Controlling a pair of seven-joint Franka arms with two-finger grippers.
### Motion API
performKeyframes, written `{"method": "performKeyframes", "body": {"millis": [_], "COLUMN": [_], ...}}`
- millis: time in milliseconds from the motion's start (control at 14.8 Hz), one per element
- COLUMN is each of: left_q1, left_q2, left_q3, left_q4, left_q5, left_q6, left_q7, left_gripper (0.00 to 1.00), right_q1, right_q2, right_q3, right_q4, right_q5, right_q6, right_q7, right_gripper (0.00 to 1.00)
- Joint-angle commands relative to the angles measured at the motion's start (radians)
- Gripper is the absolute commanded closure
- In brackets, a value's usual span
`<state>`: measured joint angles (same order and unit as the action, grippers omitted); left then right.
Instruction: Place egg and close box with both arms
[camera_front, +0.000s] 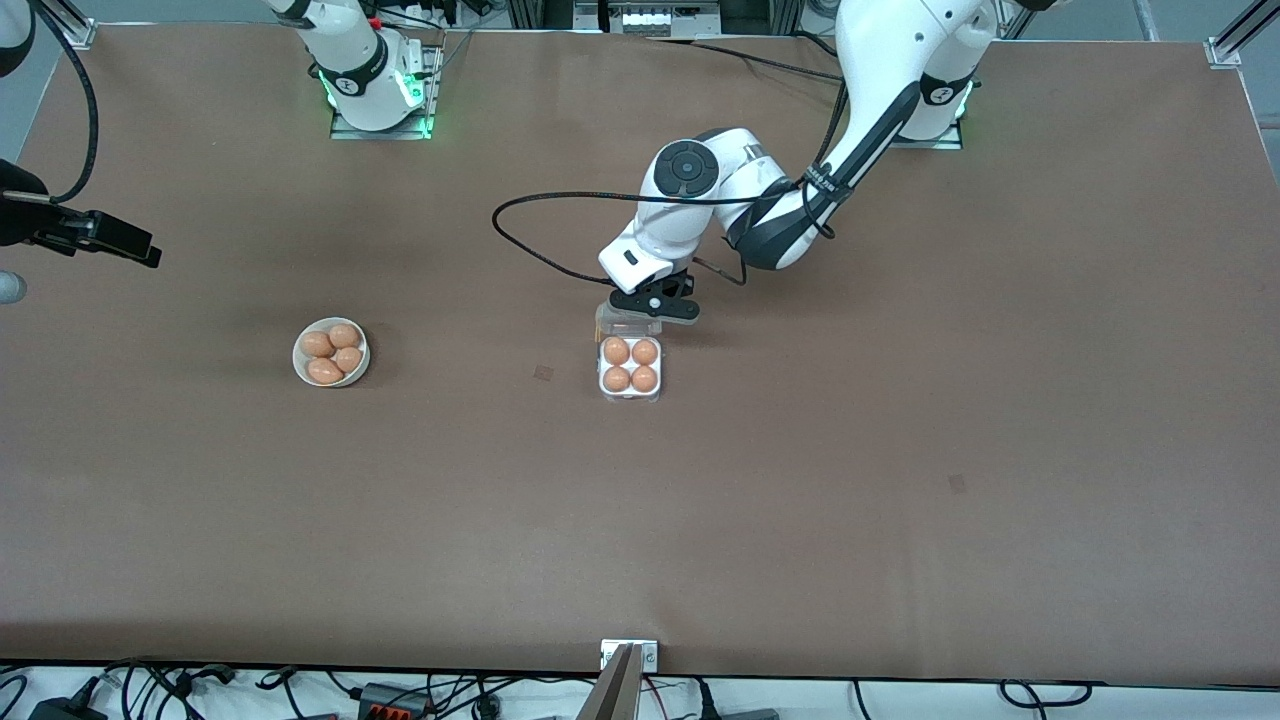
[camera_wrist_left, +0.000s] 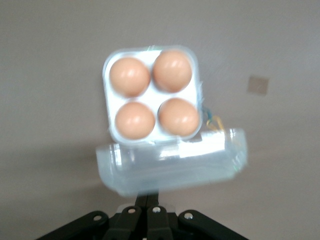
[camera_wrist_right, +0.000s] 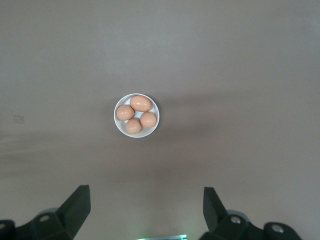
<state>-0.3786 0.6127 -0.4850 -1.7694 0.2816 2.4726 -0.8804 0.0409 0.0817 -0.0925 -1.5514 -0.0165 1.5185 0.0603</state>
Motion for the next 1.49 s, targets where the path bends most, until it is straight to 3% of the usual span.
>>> {"method": "performKeyframes", "body": {"millis": [0, 405, 608, 1013, 1148, 1215, 1283, 1350, 1418], "left_q1": [-0.002, 0.020, 0.046, 0.095, 0.136, 0.173, 0.194, 0.226, 0.259], "left_q2": [0.001, -0.030, -0.105, -0.208, -0.209, -0.209, -0.209, -0.211, -0.212], "left_q3": [0.017, 0.019, 0.011, 0.017, 0.016, 0.010, 0.013, 0.008, 0.005], "left_q4": [0.036, 0.047, 0.054, 0.122, 0.198, 0.246, 0.290, 0.329, 0.364], "left_q5": [0.054, 0.068, 0.071, 0.074, 0.096, 0.105, 0.103, 0.096, 0.093], "left_q6": [0.063, 0.020, -0.203, -0.754, -0.900, -0.953, -1.000, -1.032, -1.061], "left_q7": [-0.019, -0.014, 0.038, 0.475, 0.623, 0.709, 0.772, 0.814, 0.840], "left_gripper": [0.99, 0.99, 0.99, 0.96, 0.87, 0.67, 0.23, 0.00, 0.00], "right_q1": [0.045, 0.051, 0.051, 0.048, 0.047, 0.048, 0.051, 0.051, 0.053], "right_q2": [0.004, 0.003, 0.003, 0.004, 0.007, 0.007, 0.007, 0.007, 0.007], "right_q3": [0.002, 0.000, 0.000, 0.000, 0.000, 0.000, 0.000, 0.000, 0.000], "right_q4": [0.025, 0.025, 0.025, 0.025, 0.025, 0.025, 0.025, 0.025, 0.025], "right_q5": [-0.028, -0.028, -0.026, -0.025, -0.016, -0.019, -0.016, -0.017, -0.016], "right_q6": [-0.008, -0.011, -0.008, -0.004, -0.001, -0.003, -0.001, -0.003, -0.003], "right_q7": [-0.011, -0.011, -0.010, -0.010, -0.010, -0.010, -0.010, -0.010, -0.010], "right_gripper": [0.00, 0.00, 0.00, 0.00, 0.00, 0.00, 0.00, 0.00, 0.00]}}
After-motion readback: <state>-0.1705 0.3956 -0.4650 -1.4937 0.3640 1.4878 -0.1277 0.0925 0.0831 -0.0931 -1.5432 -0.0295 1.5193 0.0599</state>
